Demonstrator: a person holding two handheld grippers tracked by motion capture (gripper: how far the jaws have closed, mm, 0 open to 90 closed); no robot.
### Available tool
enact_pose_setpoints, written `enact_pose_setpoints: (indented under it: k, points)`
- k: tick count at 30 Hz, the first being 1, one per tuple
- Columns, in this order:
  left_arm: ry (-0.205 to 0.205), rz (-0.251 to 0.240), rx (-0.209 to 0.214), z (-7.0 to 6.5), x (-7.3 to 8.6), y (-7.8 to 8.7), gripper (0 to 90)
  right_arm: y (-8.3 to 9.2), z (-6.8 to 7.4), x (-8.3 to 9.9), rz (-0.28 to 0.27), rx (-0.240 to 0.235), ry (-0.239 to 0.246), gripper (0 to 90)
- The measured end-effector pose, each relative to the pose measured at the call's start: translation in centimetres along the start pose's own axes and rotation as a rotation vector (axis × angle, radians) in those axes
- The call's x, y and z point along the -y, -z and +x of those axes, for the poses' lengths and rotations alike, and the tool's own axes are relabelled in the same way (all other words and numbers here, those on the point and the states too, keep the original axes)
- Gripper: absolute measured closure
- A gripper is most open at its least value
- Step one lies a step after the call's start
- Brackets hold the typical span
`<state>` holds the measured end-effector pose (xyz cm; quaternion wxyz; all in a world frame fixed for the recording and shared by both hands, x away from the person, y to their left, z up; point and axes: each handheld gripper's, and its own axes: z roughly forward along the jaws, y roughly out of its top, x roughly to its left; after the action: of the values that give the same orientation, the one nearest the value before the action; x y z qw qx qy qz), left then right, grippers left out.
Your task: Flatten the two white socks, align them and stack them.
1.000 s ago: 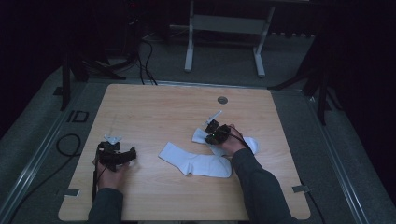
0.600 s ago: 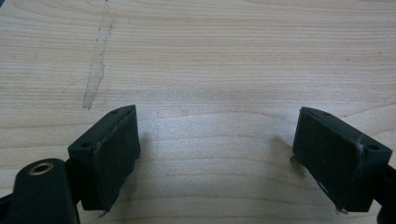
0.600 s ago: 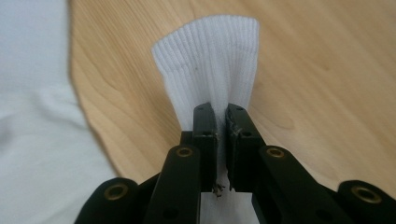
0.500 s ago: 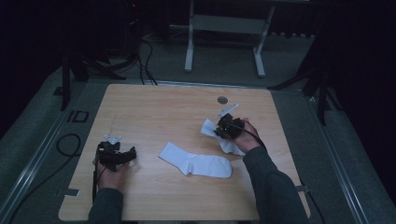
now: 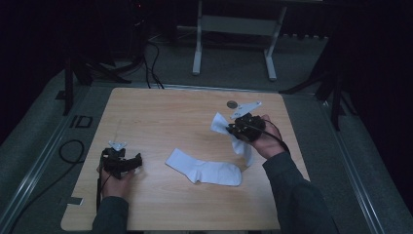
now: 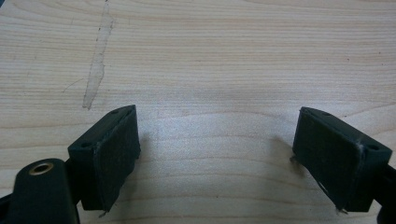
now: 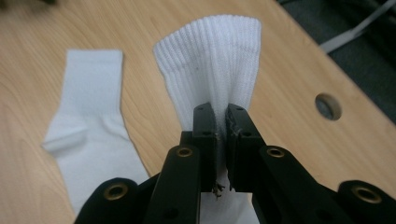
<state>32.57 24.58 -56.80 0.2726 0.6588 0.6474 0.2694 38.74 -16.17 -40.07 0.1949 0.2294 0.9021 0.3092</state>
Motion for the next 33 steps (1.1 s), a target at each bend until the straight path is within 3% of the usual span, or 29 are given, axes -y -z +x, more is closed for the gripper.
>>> enact_pose_setpoints:
  k: [5,19,25,33]
  points:
    - [0.0,0.0,0.0,0.0,0.0,0.0,14.7,2.2,0.7,-0.7,-0.056,-0.001,0.02,83.4]
    - [-0.001,0.0,0.0,0.0,0.0,0.0,14.8,5.0,4.4,-1.0,-0.136,-0.054,0.073,83.1]
    - [0.002,-0.002,-0.001,0.0,0.0,0.0,14.7,4.0,5.3,-0.3,-0.121,-0.096,0.061,83.0]
    - [-0.001,0.002,0.0,0.0,0.0,0.0,14.8,-0.3,6.9,1.2,-0.074,-0.145,0.019,83.0]
